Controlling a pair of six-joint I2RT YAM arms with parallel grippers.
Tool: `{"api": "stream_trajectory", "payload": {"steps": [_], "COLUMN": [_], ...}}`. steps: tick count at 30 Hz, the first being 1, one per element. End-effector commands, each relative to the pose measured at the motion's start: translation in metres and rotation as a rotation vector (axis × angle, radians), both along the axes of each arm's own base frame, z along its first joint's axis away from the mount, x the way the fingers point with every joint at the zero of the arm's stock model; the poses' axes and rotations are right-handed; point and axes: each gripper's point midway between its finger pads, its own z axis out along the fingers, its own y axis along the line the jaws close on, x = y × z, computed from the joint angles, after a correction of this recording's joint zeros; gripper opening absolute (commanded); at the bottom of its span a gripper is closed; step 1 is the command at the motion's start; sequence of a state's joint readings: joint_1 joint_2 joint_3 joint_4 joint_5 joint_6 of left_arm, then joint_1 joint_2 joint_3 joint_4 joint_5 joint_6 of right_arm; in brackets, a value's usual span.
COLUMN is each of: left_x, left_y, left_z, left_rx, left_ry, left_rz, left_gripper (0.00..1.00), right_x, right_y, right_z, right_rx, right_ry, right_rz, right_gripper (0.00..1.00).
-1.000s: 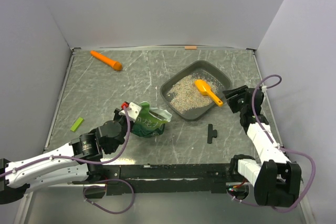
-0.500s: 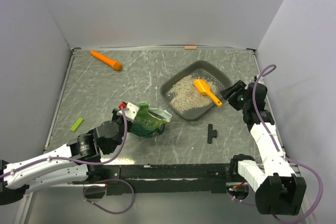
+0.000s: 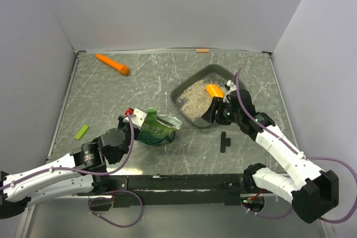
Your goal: Fill the litter box with clean litter
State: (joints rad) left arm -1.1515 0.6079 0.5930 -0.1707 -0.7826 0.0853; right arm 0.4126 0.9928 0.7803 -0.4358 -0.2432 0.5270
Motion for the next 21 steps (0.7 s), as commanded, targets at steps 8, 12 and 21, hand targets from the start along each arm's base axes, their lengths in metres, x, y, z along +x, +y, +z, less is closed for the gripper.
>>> {"api": "stream_trajectory", "payload": {"steps": [8, 12, 21], "left_x": [0.008, 0.008, 0.008], "left_y": [0.018, 0.019, 0.020], "left_z": [0.012, 0.011, 0.010], "left_rx": [-0.020, -0.018, -0.016], "left_ry": [-0.027, -0.027, -0.030], "left_rz": [0.097, 0.099, 0.104], "left_gripper": [0.01, 0.01, 0.01], "right_x": [-0.031, -0.031, -0.005], "right_y": [0.021, 0.024, 0.028], "right_z": [-0.056, -0.077, -0.106], "right_rx": [-0.164, -0.192, -0.258], "right_ry": [0.115, 0.154, 0.184], "right_rz": [0.022, 0.001, -0.087], "right_gripper": [0.64, 0.66, 0.70]}}
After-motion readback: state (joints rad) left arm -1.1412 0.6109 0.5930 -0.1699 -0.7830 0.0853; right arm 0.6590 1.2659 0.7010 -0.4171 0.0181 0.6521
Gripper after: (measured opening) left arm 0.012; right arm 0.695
